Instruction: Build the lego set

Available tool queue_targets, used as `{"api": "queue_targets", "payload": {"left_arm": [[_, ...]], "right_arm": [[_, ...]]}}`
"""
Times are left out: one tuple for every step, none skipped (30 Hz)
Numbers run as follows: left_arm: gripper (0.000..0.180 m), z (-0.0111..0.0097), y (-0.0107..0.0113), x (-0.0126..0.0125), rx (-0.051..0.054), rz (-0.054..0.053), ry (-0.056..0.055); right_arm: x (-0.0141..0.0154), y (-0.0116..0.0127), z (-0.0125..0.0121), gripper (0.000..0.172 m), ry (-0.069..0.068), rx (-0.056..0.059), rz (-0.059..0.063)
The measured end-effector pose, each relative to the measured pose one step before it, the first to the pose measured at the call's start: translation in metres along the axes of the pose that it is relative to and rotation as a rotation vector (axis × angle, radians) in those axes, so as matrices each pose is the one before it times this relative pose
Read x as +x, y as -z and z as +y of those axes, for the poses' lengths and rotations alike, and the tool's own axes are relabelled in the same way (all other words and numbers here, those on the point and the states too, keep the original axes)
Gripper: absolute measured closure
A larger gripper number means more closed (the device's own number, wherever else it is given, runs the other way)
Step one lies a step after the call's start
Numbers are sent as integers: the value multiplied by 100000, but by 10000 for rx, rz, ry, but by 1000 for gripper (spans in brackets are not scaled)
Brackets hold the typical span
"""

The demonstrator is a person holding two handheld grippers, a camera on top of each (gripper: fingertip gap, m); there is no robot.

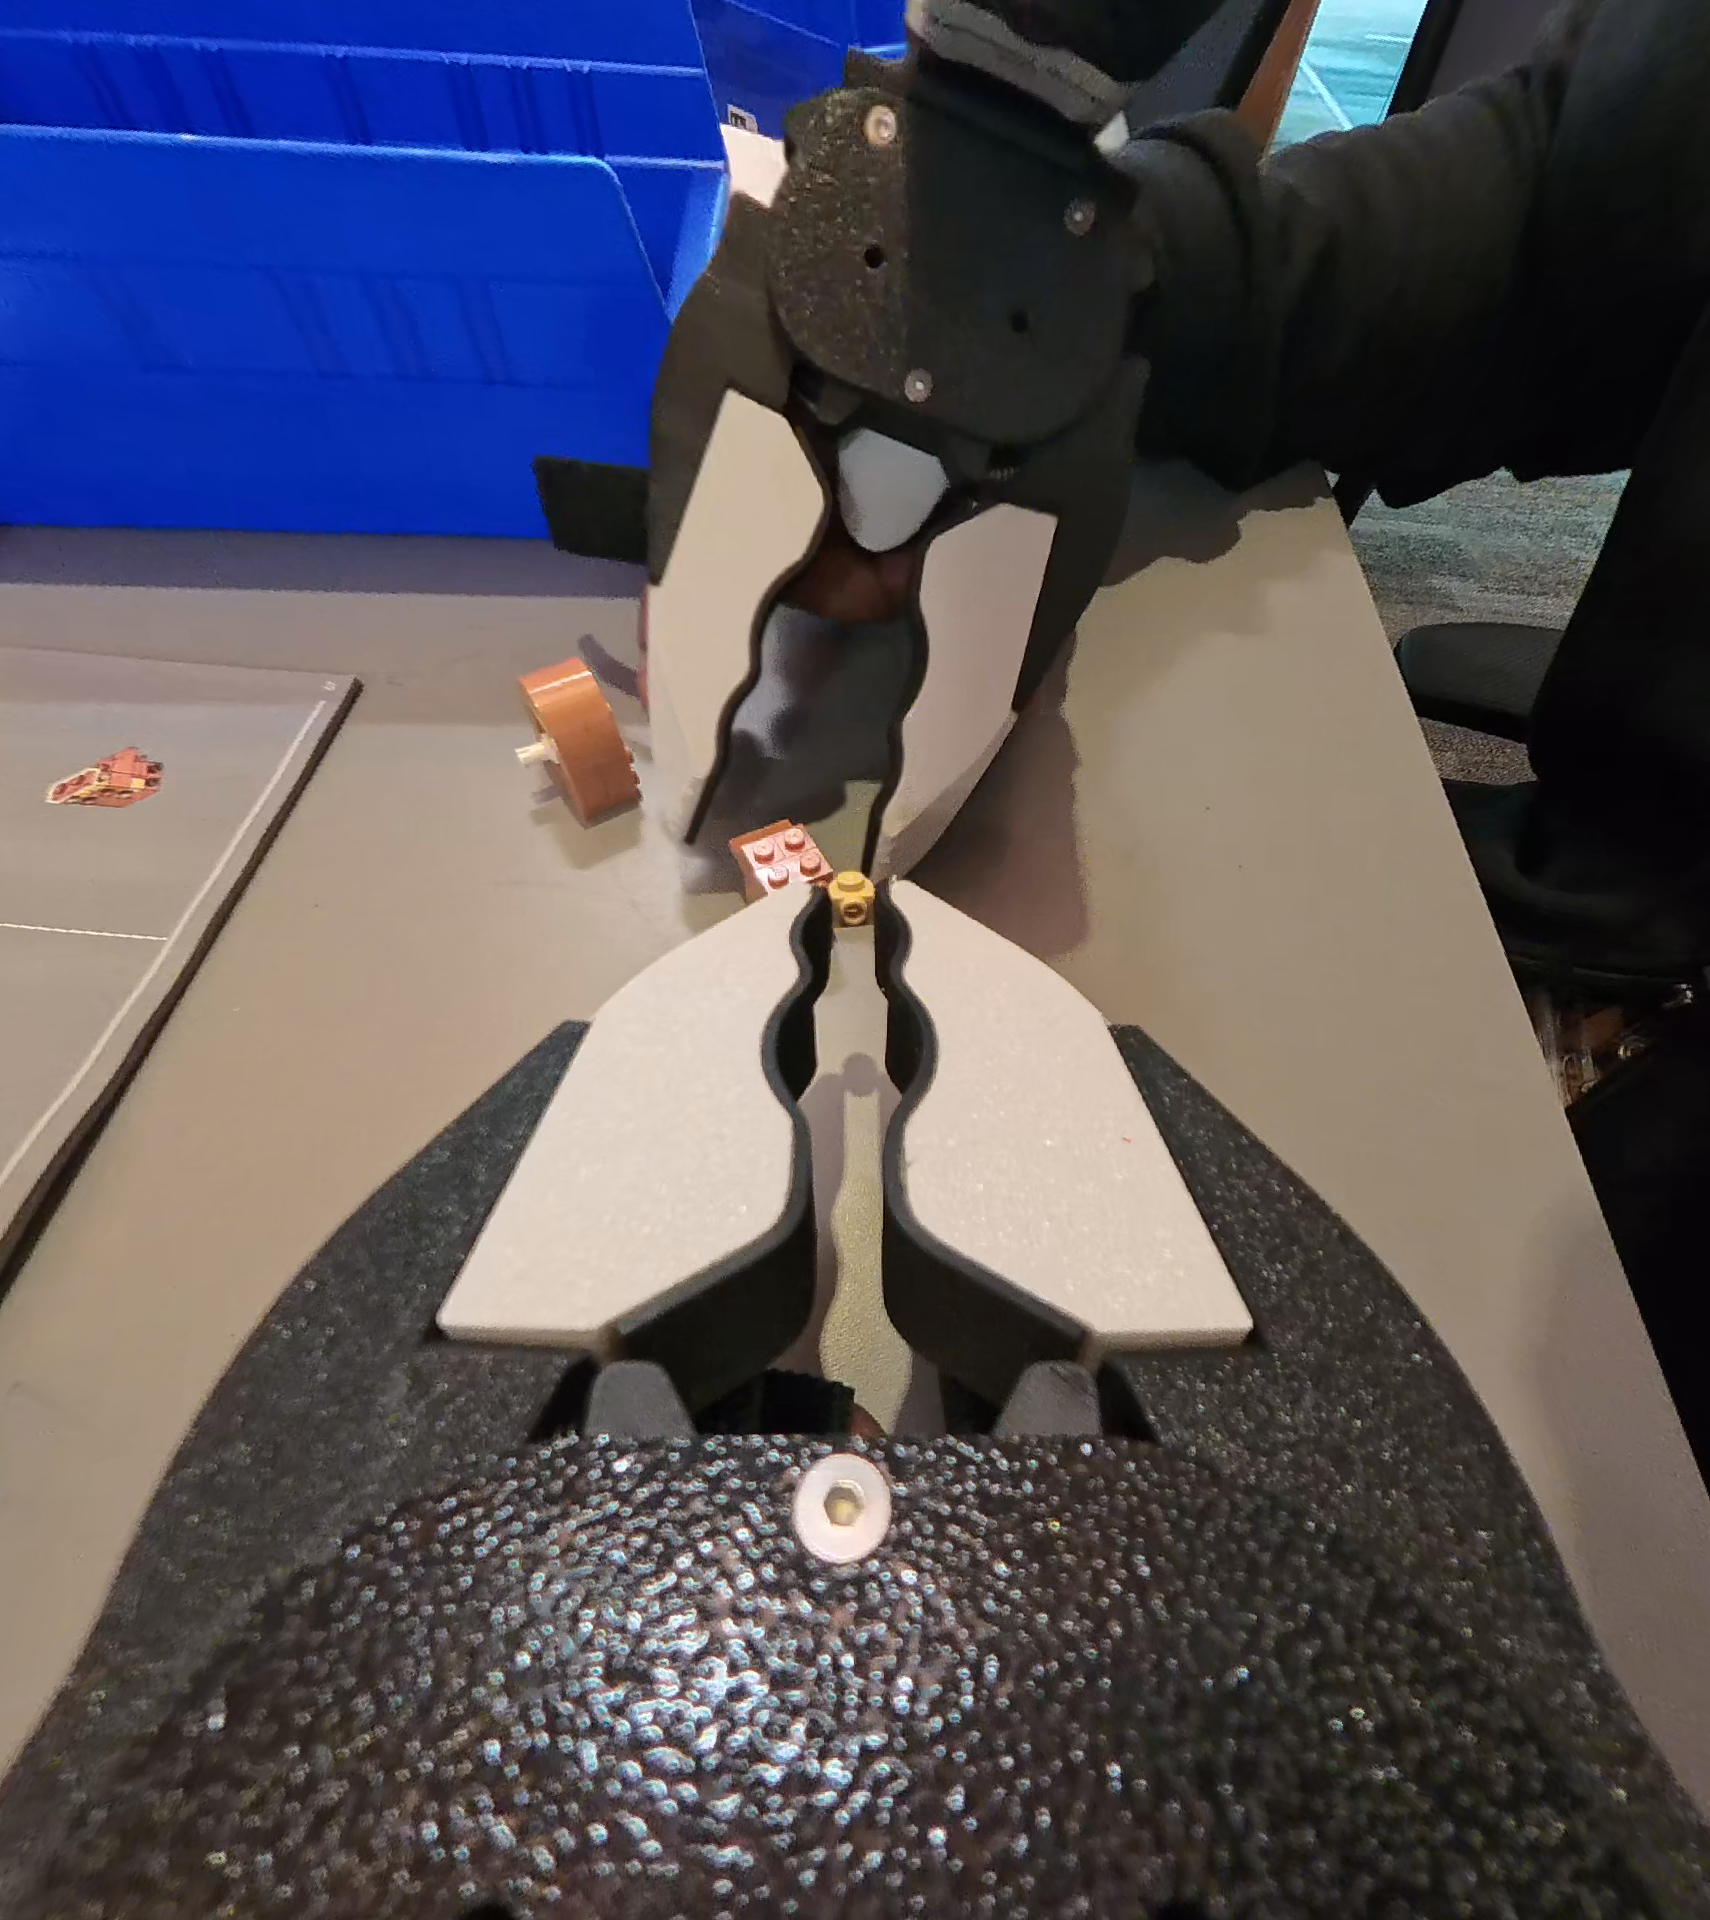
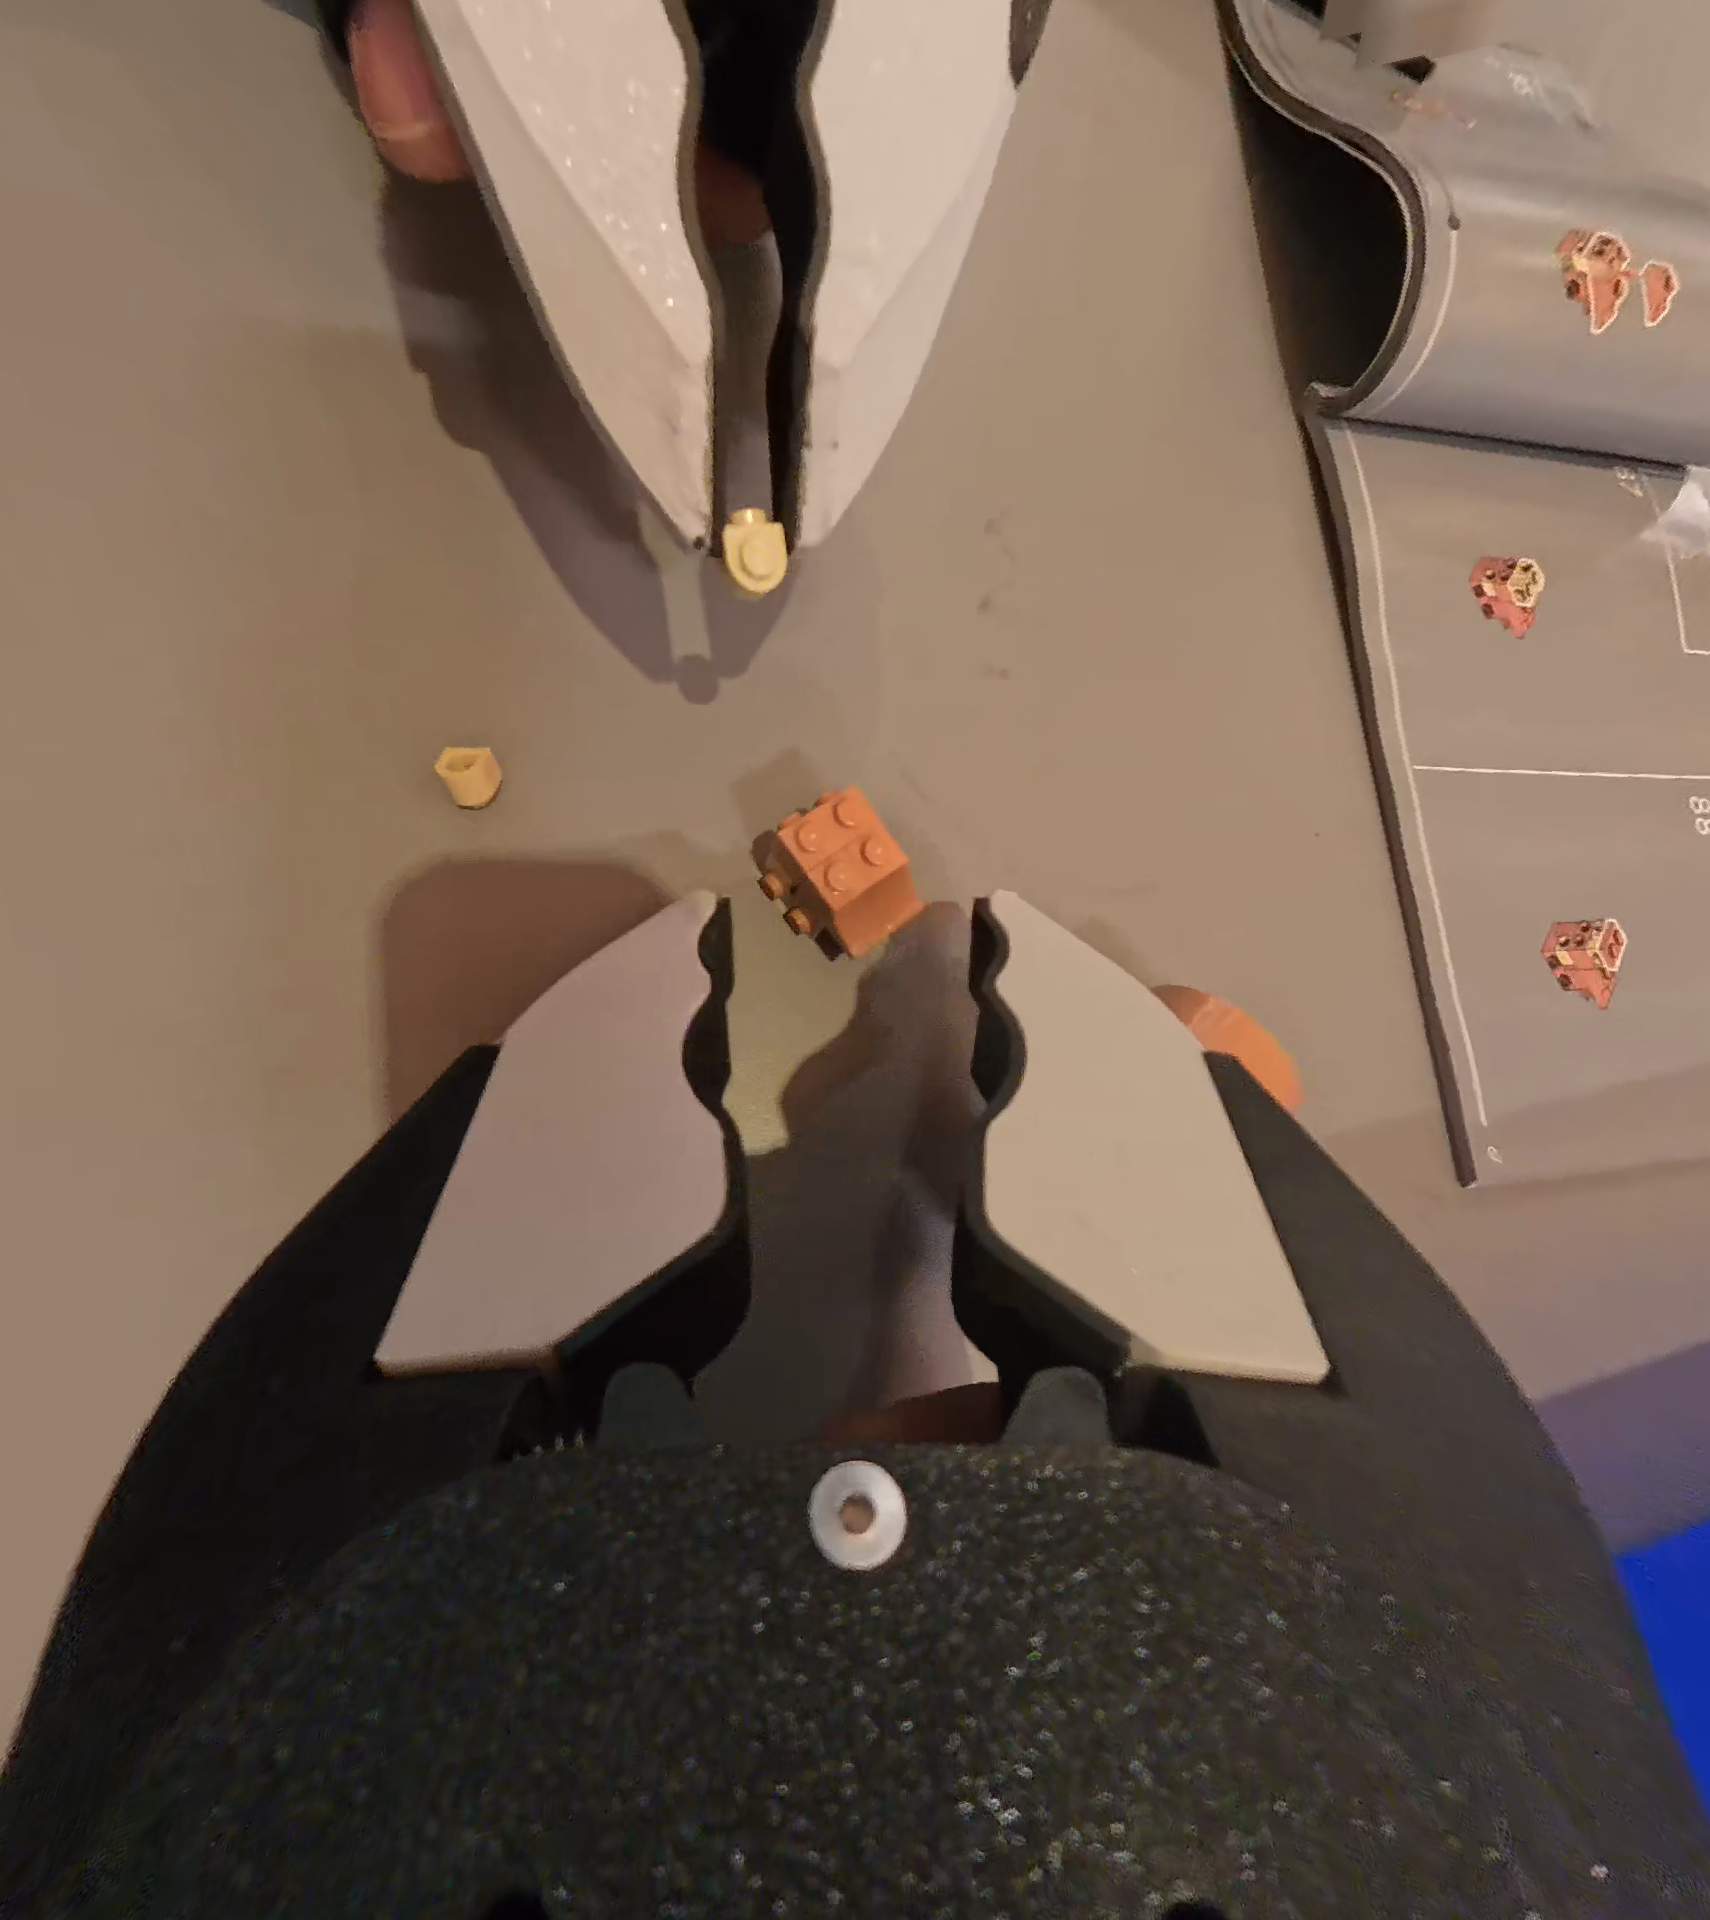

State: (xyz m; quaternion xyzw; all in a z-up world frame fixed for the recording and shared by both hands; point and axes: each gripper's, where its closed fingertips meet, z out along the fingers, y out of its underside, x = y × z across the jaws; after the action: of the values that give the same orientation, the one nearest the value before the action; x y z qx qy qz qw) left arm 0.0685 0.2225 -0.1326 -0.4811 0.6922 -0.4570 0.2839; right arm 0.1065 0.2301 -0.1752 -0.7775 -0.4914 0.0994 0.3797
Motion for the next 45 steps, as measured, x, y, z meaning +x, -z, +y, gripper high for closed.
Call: {"api": "queue_targets", "payload": {"left_arm": [[173,17,-18,12,-14,3,-4],[173,20,-10,16,-13,5,-6],[173,16,-18,11,-14,4,-6],[173,16,-22,2,-16,4,-2],[173,18,-9,4,-11,2,-4],[173,3,-4,-4,-6,0,0],[173,9,-14,-12,-5,-3,13],[173,1,9,-21,2,-2,13],[173,-20,10,-10,14,-3,11],[173,-24,20,-24,21,-4,14],[173,-33,31,0,26,-3,9],[173,-16,25,-19,16,-9,-1],[173,32,14,-56,-14,-32,-25],[173,51,34,-69,-25,-41,-19],[173,15,35,-52,0,-16,10],[173,-23,35,-38,27,-2,26],[173,-18,29,-32,19,0,22],[173,13,19,-19,-5,-6,5],[173,9,-4,4,-11,2,-7],[173,14,-16,27,-10,9,-12],[173,24,-14,21,-18,3,-21],[173,25,-25,34,-24,4,-27],[173,26,-27,25,-27,6,-24],[173,34,-23,26,-22,6,-15],[173,7,-8,19,-11,6,-5],[173,-4,-5,-5,1,5,2],[173,0,9,5,4,5,6],[173,-3,1,1,3,6,4],[173,1,0,3,-1,3,-2],[173,7,-5,7,-10,4,-6],[173,17,-21,14,-15,2,-12],[173,23,-11,24,-17,7,-12],[173,17,-18,19,-14,9,-5],[173,12,-11,11,-7,8,-6],[173,1,-2,12,-2,6,-7],[173,3,2,12,-3,10,-1],[173,-3,-8,2,-1,3,3],[173,-1,2,-8,2,-1,4],[173,-16,9,0,10,3,2],[173,-47,8,-10,30,-3,-6],[173,-97,17,-37,64,-25,-22],[173,-121,23,-32,80,-27,-34],[173,-69,-7,-5,45,1,-21],[173,8,-17,-18,-5,-10,3],[173,20,-26,-33,-23,-11,14]], "right_arm": [[-167,7,-77,126,43,158,-292],[-210,-24,-77,126,40,165,-326],[-164,-59,-23,127,13,95,-302],[-38,-56,-20,129,-2,28,-208],[47,-32,-115,132,30,50,-93],[44,-53,-106,138,89,54,-38],[37,-101,41,143,29,-55,-3],[30,-109,120,148,-13,-134,23],[58,-54,16,148,5,-58,119],[83,5,1,148,-28,-49,187],[43,12,64,148,-91,-110,166],[-80,48,58,148,-87,-108,101],[-228,81,22,148,-70,-69,33],[-307,102,7,148,-83,-55,-25],[-313,127,-40,148,-79,-12,-54],[-309,156,-85,148,-70,40,-85],[-242,168,-58,147,-99,36,-113],[-124,177,-55,145,-91,56,-102],[-16,186,-54,142,-57,83,-82],[69,158,-19,140,-42,81,-64],[200,101,27,138,-47,60,-10],[227,46,30,136,-56,57,9],[115,-1,-16,134,-57,69,-47],[-40,-52,-45,134,-25,81,-112],[-111,-87,-33,134,27,58,-121],[-125,-135,61,135,77,-22,-96],[-37,-170,152,136,111,-92,-20],[44,-173,167,136,108,-106,47],[25,-164,129,137,64,-94,22],[-19,-125,59,139,17,-74,-11],[56,-67,-31,141,9,-17,49],[97,-36,-125,143,1,52,78],[37,-22,-106,148,-12,45,42],[27,-13,-35,150,-5,8,40],[60,-13,-20,151,-6,7,63],[38,15,-46,152,-25,31,40],[3,31,-110,152,-35,70,14],[-25,64,-142,153,-46,107,-8],[-28,76,-191,155,-71,142,-26],[-43,87,-205,155,-80,154,-40],[-32,82,-191,155,-68,139,-23],[20,70,-111,155,-40,97,19],[40,34,4,155,-9,15,40],[-12,12,41,155,7,-12,15],[-26,15,27,155,21,-10,7]]}}
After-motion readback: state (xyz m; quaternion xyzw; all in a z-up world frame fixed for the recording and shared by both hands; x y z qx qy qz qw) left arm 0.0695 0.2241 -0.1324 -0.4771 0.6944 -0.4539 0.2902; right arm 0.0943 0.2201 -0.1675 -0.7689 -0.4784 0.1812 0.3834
